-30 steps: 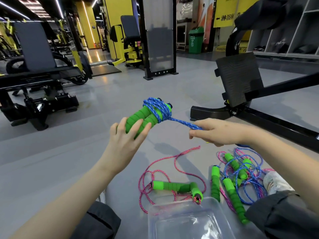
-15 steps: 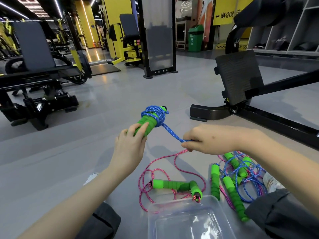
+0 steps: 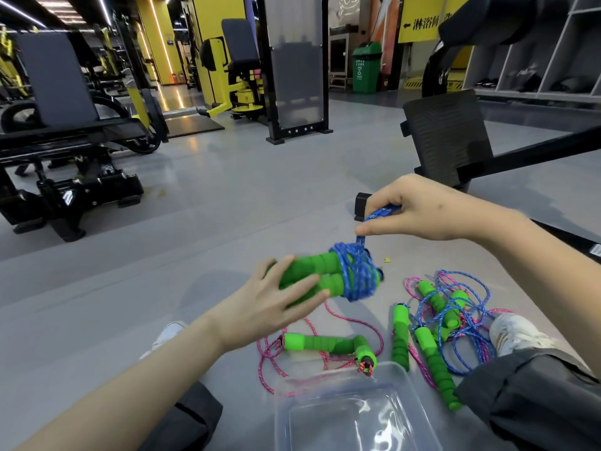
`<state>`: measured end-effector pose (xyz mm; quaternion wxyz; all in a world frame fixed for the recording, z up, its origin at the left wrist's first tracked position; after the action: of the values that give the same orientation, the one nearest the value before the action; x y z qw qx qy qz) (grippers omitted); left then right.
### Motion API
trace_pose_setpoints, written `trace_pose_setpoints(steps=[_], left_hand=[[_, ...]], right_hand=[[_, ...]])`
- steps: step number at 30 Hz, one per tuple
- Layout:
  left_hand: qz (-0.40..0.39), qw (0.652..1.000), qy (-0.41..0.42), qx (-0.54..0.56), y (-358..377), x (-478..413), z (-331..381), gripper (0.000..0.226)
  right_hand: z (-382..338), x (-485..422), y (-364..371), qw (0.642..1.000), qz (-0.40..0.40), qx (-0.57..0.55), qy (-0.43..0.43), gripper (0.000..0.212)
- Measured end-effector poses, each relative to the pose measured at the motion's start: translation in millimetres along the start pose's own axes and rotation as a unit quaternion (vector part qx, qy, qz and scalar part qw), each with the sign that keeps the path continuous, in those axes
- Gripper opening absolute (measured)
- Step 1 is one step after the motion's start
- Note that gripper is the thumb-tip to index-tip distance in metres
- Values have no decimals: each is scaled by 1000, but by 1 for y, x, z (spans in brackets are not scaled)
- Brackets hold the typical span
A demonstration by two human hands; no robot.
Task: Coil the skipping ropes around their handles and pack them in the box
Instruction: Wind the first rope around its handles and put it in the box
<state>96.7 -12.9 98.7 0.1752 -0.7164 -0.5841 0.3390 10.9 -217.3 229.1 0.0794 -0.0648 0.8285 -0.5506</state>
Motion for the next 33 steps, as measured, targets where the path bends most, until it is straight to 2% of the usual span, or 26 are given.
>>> trace_pose_setpoints(steps=[4,7,8,10,12,15,16,19,21,28,30,33], left_hand=[[105,991,10,85,-34,-18,25,25],[147,983,-9,111,-50,-30,24,24],[159,980,-18,115,-53,-32,21,25],[173,977,-38,118,-54,-34,17,27],[181,973,-72,124,-54,-34,15,31],[172,973,-105,117,-42,-29,12,42],[165,972,-120,115,-37,-26,9,48],[135,966,-188,119,-20,-15,-4,64],[109,968,-200,110,-12,-11,-6,66],[40,969,-232,79,4,-9,-15,68],[25,971,-229,67,6,-10,-15,63],[-10,976,-213,41,6,-11,-14,59]], right_hand=[[21,0,10,990,-5,-142,-11,34],[41,5,16,971,17,-238,13,33],[47,4,20,960,20,-278,18,33],[57,2,30,917,21,-398,30,30],[61,2,48,886,6,-462,42,27],[71,7,77,930,-14,-337,144,38],[68,7,83,926,-23,-346,149,38],[55,-4,99,853,-26,-512,94,34],[47,-9,101,847,-7,-517,118,28],[31,-18,102,888,-14,-433,155,33],[31,-19,103,881,-18,-441,169,32],[33,-19,100,831,-18,-516,206,26]])
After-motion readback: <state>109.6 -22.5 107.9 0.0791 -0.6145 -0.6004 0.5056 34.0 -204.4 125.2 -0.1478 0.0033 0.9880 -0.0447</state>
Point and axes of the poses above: each hand's wrist, its own x-axis away from the middle knuckle, its own y-axis out of the palm, z = x × y, the point moved 3 cm from there along -x, towards the middle knuckle, and after that the axes turned 11 degrees about -z, right-handed, at the moved point
